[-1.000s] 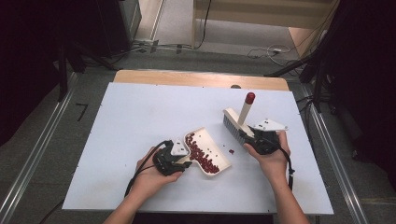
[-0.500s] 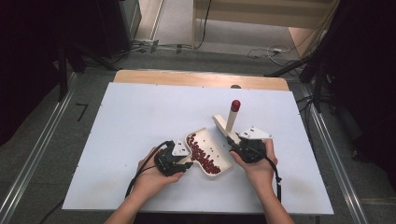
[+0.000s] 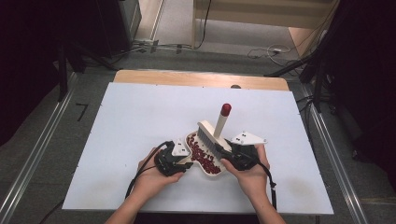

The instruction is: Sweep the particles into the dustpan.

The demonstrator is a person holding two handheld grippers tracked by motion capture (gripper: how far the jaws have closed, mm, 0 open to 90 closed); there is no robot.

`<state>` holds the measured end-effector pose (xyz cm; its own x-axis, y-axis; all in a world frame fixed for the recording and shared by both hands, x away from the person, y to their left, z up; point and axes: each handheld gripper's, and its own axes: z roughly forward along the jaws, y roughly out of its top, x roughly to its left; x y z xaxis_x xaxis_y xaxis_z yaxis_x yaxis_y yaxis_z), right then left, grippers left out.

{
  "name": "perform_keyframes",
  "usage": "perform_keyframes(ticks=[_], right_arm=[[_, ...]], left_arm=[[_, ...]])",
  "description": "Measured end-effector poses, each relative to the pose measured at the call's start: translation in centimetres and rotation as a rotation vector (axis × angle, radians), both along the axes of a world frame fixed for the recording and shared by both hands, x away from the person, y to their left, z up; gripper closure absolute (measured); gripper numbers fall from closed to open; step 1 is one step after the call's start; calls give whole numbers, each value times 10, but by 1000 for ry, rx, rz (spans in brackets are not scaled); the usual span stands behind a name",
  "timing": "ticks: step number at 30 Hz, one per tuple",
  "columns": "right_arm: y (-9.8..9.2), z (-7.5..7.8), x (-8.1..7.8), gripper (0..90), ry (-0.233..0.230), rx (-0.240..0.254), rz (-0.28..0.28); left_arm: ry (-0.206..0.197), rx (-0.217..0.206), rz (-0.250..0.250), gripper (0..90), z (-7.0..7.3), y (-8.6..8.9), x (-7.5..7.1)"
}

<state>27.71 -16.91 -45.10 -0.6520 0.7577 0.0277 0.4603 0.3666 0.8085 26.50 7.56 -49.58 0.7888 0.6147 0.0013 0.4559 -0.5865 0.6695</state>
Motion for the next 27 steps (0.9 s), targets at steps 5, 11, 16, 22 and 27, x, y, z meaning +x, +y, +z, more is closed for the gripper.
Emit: perform_keyframes(ticks=[5, 11, 16, 22, 27], right_arm=[[-15, 8, 3, 653, -27, 19, -32], [-35, 5, 12, 654, -42, 16, -89], [-45, 3, 16, 654, -34, 20, -115], [-58, 8, 16, 654, -47, 30, -131], [-67, 10, 17, 654, -45, 35, -139]], left_arm=[[-6, 1, -2, 665, -1, 0, 0], [-16, -14, 11, 666, -3, 1, -2], [-21, -23, 22, 666, -4, 3, -2], [-24, -43, 42, 667, -3, 8, -2], [-38, -49, 57, 667, 1, 12, -2]])
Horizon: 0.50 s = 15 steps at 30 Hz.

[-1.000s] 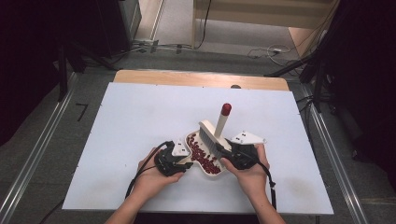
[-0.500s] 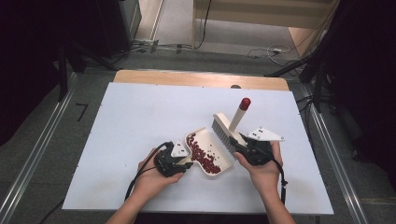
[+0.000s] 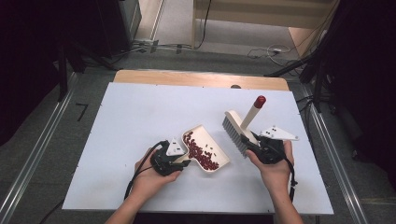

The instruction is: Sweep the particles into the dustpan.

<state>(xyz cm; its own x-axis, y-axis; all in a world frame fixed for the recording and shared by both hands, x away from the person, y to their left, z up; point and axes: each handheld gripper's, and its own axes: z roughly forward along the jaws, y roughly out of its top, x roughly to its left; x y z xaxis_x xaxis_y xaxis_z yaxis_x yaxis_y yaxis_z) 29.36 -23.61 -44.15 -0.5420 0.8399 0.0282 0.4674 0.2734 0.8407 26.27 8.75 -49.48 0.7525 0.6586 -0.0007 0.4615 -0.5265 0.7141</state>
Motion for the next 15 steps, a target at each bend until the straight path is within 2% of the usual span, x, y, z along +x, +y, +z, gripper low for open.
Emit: perform_keyframes(ticks=[15], right_arm=[[-19, 4, 0, 654, 2, 17, -21]], left_arm=[[-44, -34, 75, 666, 14, 21, -3]])
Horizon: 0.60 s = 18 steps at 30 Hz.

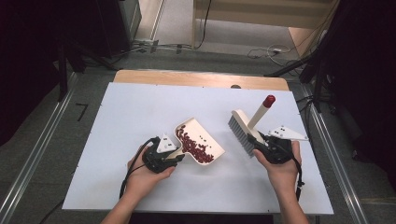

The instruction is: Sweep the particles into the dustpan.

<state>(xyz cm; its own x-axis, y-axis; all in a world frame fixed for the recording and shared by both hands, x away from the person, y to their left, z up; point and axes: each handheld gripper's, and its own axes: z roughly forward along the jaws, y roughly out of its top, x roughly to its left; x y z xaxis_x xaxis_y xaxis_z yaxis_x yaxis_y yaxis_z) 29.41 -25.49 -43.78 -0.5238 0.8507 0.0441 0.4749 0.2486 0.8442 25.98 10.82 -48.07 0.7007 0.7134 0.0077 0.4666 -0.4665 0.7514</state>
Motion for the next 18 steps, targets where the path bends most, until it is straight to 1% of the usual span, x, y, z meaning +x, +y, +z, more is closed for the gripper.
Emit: perform_keyframes(ticks=[1, 5, 6, 10, 18], right_arm=[[-2, 0, 0, 654, 3, 0, -3], [-8, -1, 1, 654, 6, 4, -11], [-9, -1, 1, 654, 8, 6, -15], [-15, -1, 1, 654, 10, 6, -24], [-24, -2, 0, 654, 17, 9, -19]], left_arm=[[-2, 3, 3, 667, 1, 2, 0], [-16, -9, 34, 666, 3, 10, -1], [-18, -4, 37, 666, 4, 12, -1], [-28, -14, 59, 666, 6, 19, -3], [-53, -24, 110, 666, 11, 37, -8]])
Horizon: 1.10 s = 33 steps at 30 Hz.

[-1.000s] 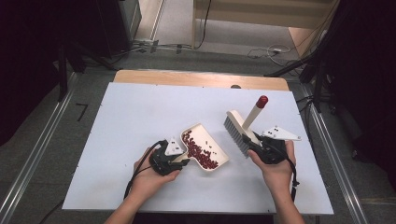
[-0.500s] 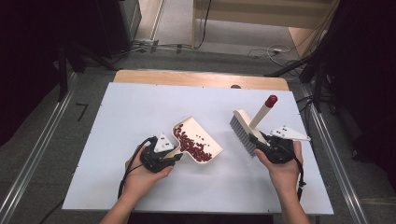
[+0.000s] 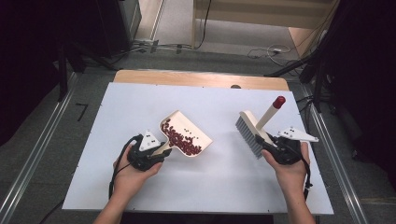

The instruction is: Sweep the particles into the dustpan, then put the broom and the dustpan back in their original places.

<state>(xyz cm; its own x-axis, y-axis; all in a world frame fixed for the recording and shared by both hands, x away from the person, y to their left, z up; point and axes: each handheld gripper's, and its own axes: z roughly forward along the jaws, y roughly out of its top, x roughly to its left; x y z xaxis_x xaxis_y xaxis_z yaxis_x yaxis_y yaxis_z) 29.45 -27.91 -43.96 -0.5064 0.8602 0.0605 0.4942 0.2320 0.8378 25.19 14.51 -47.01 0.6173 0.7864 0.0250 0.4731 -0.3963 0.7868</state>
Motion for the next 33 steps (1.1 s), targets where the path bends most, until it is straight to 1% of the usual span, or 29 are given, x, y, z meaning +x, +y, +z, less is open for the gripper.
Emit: perform_keyframes(ticks=[4, 8, 11, 16, 21, 27, 33], right_arm=[[-5, 0, -1, 654, 2, 4, -1], [-10, 2, -2, 654, 1, 14, -5], [-13, 2, -5, 654, -2, 7, -6], [-21, 0, -7, 654, 4, 6, -13], [-29, -3, -11, 654, 7, 8, -17], [-39, -5, -16, 654, 11, 11, -27], [-46, -8, -22, 654, 17, 10, -29]], left_arm=[[-10, -21, 28, 666, 2, 9, -3], [-15, -28, 48, 666, 4, 18, -5], [-21, -32, 66, 666, 4, 25, -7], [-15, -32, 86, 666, 2, 33, -10], [-20, -42, 111, 666, 2, 41, -14], [-9, -39, 136, 666, -2, 50, -20], [-10, -36, 164, 665, -6, 58, -26]])
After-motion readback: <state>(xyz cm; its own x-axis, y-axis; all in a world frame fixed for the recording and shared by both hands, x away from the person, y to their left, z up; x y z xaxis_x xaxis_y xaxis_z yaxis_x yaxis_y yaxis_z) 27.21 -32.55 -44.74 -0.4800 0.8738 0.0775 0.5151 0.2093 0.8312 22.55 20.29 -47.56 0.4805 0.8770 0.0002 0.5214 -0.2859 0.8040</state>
